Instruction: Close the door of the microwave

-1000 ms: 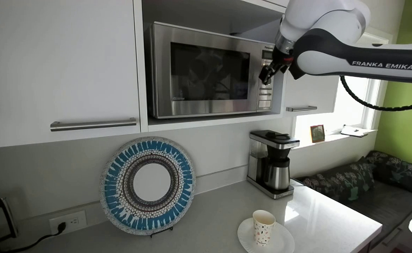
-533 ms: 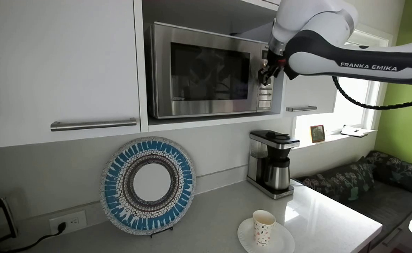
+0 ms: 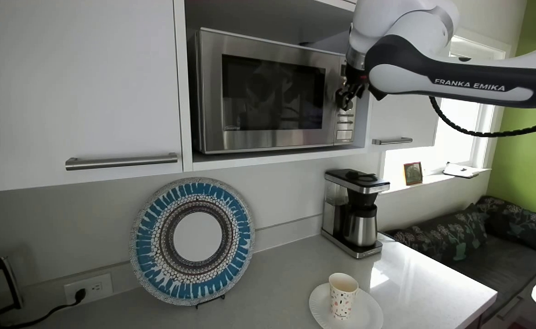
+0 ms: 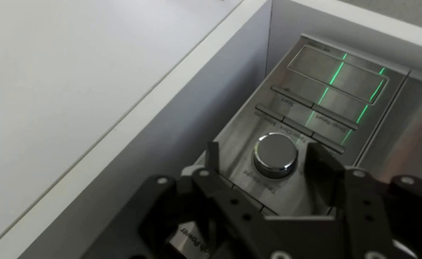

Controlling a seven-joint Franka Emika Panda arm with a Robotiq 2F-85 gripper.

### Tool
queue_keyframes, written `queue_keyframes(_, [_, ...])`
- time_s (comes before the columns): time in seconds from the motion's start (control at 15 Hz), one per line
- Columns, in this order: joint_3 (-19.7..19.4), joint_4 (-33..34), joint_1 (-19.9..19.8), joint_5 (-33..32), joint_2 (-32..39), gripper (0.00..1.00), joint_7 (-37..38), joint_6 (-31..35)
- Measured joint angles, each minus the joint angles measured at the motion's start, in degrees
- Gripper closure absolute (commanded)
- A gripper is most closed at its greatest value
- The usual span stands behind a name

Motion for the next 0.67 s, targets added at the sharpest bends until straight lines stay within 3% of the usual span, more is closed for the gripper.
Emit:
queue_keyframes(0.07, [0.0,0.6,0.4,-0.4,0.5,0.47,-0.1,-0.9])
queue_keyframes(0.13, [-0.1,1.1,0.7,-0.8,0.9,0.55,-0.3,-1.7])
queue_keyframes(0.2, [0.1,1.6,0.9,-0.9,1.3,0.5,-0.4,-2.4])
queue_keyframes(0.27, [0.2,2.0,0.9,-1.2,1.6,0.51,-0.5,-3.0])
queue_keyframes(0.4, [0.4,2.6,0.9,-1.4,2.2,0.65,-0.9,-3.9])
queue_keyframes(0.47, [0.5,2.8,0.9,-1.4,2.4,0.81,-1.1,-4.1])
queue_keyframes(0.53, [0.8,3.0,1.0,-1.4,2.6,0.9,-1.2,-4.5])
queue_keyframes(0.67, [1.2,3.5,1.1,-1.6,2.8,0.94,-1.5,-5.3])
